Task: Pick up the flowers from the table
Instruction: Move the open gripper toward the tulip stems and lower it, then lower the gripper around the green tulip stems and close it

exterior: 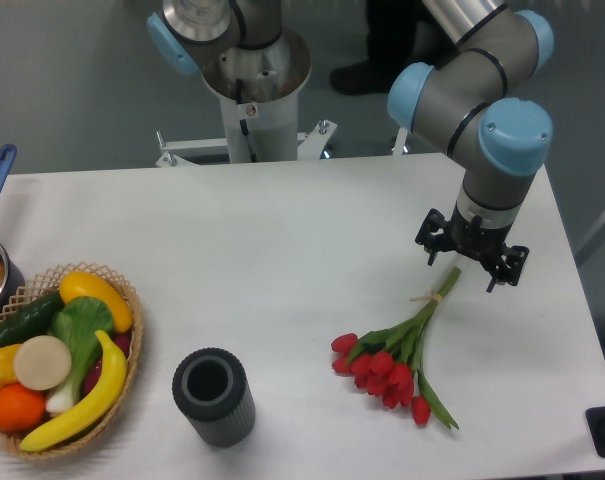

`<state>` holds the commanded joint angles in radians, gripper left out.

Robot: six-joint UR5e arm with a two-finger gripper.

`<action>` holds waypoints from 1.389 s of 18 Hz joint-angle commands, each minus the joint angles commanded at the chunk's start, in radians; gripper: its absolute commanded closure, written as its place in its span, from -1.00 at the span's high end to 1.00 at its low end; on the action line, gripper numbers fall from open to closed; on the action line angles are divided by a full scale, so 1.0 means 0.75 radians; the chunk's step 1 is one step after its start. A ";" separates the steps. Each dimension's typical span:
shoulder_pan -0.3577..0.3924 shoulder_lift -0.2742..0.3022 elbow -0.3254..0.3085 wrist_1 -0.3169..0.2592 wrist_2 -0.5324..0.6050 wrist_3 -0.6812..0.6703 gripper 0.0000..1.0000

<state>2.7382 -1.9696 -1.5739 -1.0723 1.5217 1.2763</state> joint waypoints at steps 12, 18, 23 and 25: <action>0.000 0.022 -0.090 0.018 -0.119 -0.020 1.00; -0.047 -0.029 -0.129 0.080 -0.117 -0.018 1.00; -0.063 -0.098 -0.139 0.131 -0.119 -0.004 1.00; -0.072 -0.133 -0.141 0.166 -0.119 -0.002 1.00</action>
<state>2.6845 -2.0692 -1.6797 -0.9481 1.4327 1.2747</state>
